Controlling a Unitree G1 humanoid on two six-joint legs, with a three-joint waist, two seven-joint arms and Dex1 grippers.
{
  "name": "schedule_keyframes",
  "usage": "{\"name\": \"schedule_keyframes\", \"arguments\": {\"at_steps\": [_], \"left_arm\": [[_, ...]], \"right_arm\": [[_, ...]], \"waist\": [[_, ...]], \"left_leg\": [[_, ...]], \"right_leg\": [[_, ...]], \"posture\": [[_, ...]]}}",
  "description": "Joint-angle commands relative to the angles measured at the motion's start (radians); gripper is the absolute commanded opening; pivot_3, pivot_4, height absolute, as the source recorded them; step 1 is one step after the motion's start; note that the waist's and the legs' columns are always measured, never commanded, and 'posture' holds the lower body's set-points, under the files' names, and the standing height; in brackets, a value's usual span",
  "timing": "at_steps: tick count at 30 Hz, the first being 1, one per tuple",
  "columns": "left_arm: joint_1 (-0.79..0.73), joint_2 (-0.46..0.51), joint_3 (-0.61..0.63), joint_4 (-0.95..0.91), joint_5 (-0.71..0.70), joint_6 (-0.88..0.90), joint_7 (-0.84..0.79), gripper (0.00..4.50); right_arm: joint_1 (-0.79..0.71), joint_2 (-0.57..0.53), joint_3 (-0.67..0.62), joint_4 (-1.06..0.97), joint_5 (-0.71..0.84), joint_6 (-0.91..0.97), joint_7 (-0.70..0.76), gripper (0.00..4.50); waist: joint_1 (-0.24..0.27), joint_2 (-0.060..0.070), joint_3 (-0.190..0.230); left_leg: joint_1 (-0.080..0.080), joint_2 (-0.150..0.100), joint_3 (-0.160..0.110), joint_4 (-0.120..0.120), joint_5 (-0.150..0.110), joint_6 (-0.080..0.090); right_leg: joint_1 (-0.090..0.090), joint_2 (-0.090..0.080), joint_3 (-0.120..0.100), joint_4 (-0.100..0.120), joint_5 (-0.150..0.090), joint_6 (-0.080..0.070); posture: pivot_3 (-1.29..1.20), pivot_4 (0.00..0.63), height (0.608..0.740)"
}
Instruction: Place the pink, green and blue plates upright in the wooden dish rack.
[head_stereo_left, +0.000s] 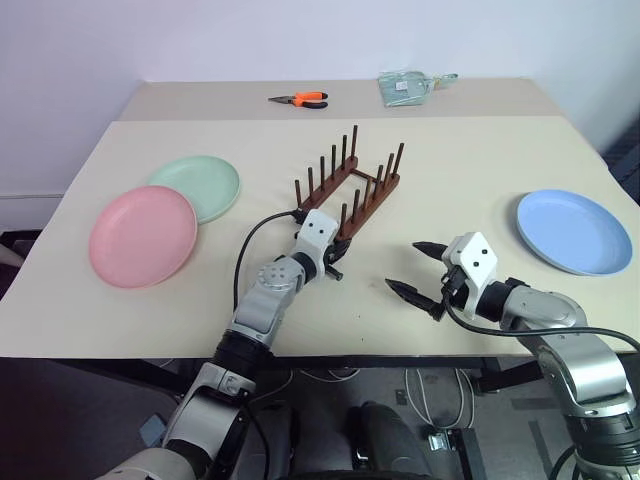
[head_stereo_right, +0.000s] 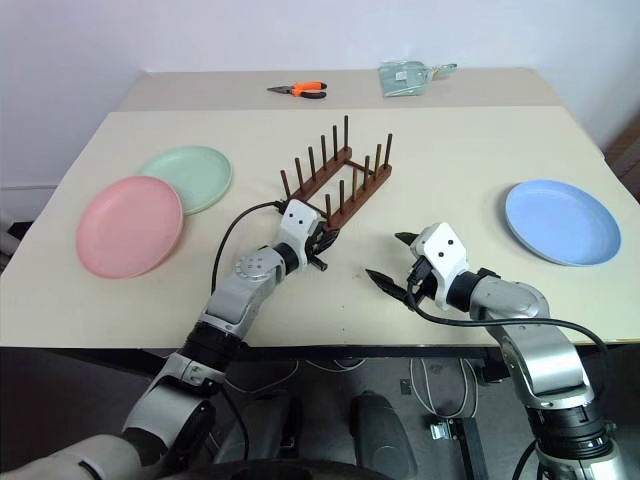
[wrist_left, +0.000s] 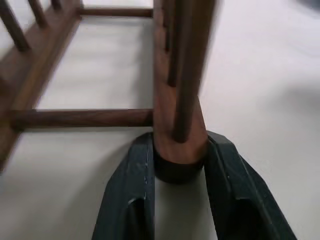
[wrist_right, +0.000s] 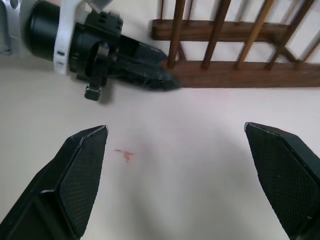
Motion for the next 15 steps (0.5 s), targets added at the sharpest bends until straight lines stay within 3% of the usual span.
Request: {"name": "schedule_keyframes", "arguments": {"at_steps": [1, 5, 13, 14, 15], "left_arm": [[-0.017, 0.052, -0.070, 0.008, -0.009, -0.127, -0.207, 0.76], [-0.131, 0.125, -0.096, 0.166, -0.016, -0.242, -0.450, 0.76], [-0.335, 0.123, -0.051, 0.580, 0.003, -0.411, -0.613, 0.76], [-0.342, 0.123, -0.043, 0.604, 0.003, -0.412, -0.619, 1.78], [-0.343, 0.126, -0.036, 0.619, 0.002, -0.417, -0.619, 2.15]], "right_arm": [[0.012, -0.027, -0.011, -0.021, -0.010, -0.025, 0.019, 4.50], [0.034, -0.030, -0.005, -0.024, -0.023, -0.041, 0.019, 4.50], [0.057, -0.011, -0.017, -0.052, -0.036, -0.040, -0.028, 4.50], [0.062, -0.011, -0.020, -0.056, -0.036, -0.039, -0.034, 4.50], [0.067, -0.011, -0.025, -0.060, -0.036, -0.035, -0.041, 4.50]], "waist": [[0.000, 0.000, 0.000], [0.001, -0.001, 0.000], [-0.004, -0.001, 0.001], [-0.004, -0.001, 0.001], [-0.004, -0.001, 0.001]], "left_leg": [[0.000, 0.000, 0.000, 0.000, 0.000, 0.000], [-0.001, 0.000, 0.000, 0.000, 0.000, 0.000], [-0.002, 0.000, 0.000, -0.001, 0.000, 0.000], [-0.002, 0.001, 0.000, -0.001, 0.000, 0.000], [-0.002, 0.001, 0.000, -0.001, 0.000, 0.000]], "right_leg": [[0.000, 0.000, 0.000, 0.000, 0.000, 0.000], [0.000, 0.000, -0.001, -0.001, 0.000, 0.000], [-0.003, 0.002, 0.000, -0.001, 0.000, 0.000], [-0.003, 0.003, 0.000, -0.001, 0.000, 0.000], [-0.003, 0.003, 0.000, -0.001, 0.000, 0.000]], "posture": [[0.00, 0.150, 0.740], [0.00, 0.150, 0.740], [0.00, 0.150, 0.740], [0.00, 0.150, 0.740], [0.00, 0.150, 0.740]]}}
